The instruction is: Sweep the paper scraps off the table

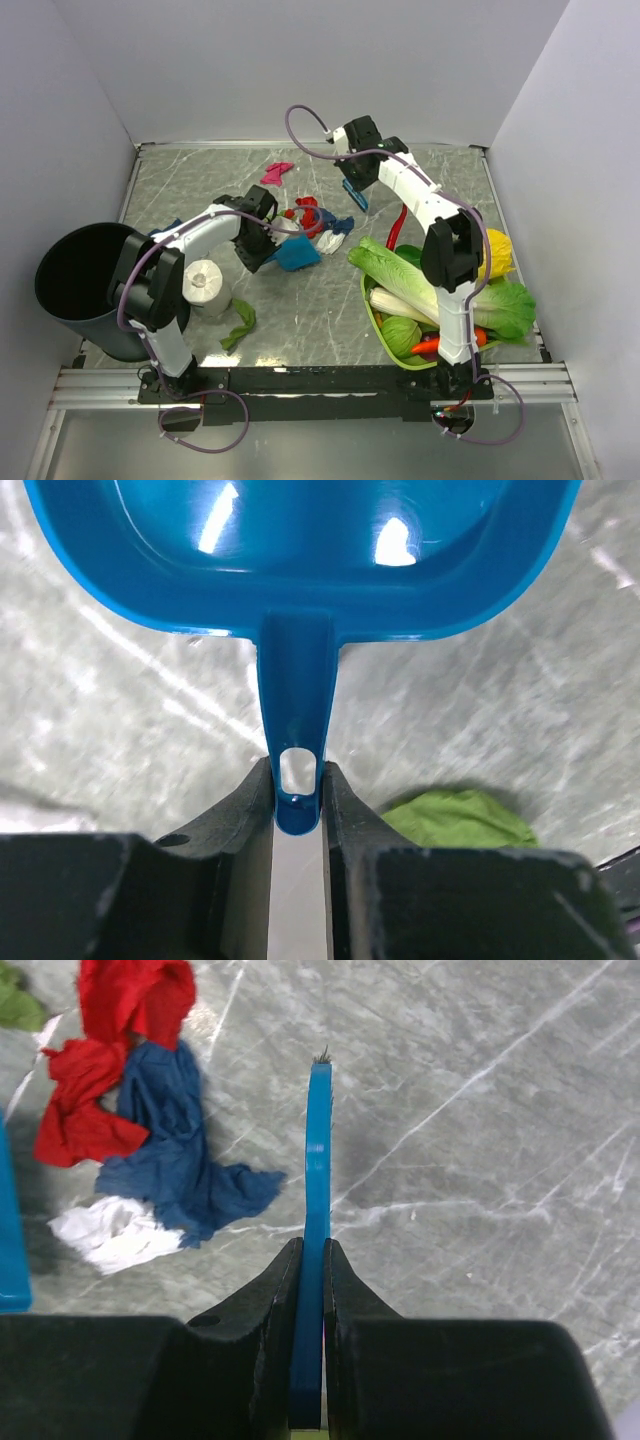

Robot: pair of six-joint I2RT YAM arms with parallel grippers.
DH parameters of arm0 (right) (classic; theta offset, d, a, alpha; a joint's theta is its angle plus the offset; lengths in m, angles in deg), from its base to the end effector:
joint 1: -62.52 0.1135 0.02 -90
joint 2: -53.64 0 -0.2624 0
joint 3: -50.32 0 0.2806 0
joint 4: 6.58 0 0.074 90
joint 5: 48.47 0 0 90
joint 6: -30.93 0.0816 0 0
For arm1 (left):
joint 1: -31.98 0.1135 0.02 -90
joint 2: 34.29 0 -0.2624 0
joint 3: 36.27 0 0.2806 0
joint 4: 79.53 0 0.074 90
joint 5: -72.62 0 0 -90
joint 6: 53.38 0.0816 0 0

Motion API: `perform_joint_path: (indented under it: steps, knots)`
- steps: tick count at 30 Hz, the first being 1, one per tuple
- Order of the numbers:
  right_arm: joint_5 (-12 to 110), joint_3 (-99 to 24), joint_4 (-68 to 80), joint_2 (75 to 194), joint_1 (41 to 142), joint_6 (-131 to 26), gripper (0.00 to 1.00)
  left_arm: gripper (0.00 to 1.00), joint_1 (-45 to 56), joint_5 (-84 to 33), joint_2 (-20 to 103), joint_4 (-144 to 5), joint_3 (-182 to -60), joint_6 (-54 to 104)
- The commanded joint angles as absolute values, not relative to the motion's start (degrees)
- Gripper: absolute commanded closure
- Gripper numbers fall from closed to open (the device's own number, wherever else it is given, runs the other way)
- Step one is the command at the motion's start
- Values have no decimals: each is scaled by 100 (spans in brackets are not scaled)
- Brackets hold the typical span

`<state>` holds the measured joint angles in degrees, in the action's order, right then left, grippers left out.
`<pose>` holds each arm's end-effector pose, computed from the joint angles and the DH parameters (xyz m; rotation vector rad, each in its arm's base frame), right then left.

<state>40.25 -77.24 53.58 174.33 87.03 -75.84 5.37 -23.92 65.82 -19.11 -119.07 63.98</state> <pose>0.4789 0.2164 0.2480 -0.8728 2.3435 0.0281 0.3239 -0.1727 0.1368 1.3420 2.5960 -0.1649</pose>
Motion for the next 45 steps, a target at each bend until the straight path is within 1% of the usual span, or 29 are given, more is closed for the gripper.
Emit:
perform_joint_path:
  steps: [1, 5, 11, 15, 19, 23, 26, 27, 31, 36, 40, 45]
  knots:
    - [3722, -8217, 5524, 17642, 8766, -7638, 100, 99, 500, -1791, 6739, -1350, -12305, 6510]
    - [3871, -8445, 5726, 17836, 8801, -7568, 100, 99, 491, -1580, 7029, -1165, -12560, 6554]
    - [4118, -8551, 6025, 18029, 8915, -7498, 100, 99, 360, -1615, 7346, -1094, -12877, 6589]
    - [4679, -8534, 6333, 18117, 8985, -7305, 100, 99, 228, -1659, 7460, -1190, -12991, 6607]
    - [5539, -8472, 6492, 18117, 9029, -7033, 100, 99, 131, -1685, 7583, -1410, -13053, 6607]
    - [6978, -8560, 6658, 18091, 9029, -6795, 100, 99, 78, -1685, 7654, -1647, -13123, 6528]
    - [7761, -8534, 6702, 17951, 9038, -6742, 100, 99, 78, -1860, 7663, -1753, -13158, 6431]
    - [7817, -8516, 6711, 17915, 9029, -6829, 100, 99, 78, -1878, 7671, -1797, -13158, 6405]
    - [7484, -8604, 6764, 17898, 9029, -6777, 100, 99, 78, -1905, 7671, -1762, -13176, 6291]
    - [6949, -8525, 6703, 17591, 9038, -6943, 100, 99, 165, -1957, 7566, -1709, -13027, 6168]
    - [6308, -8490, 6597, 17213, 9029, -7119, 100, 99, 385, -2089, 7417, -1945, -12781, 6053]
    - [5788, -8533, 6466, 17001, 9021, -7225, 100, 99, 579, -2291, 7171, -2385, -12535, 6062]
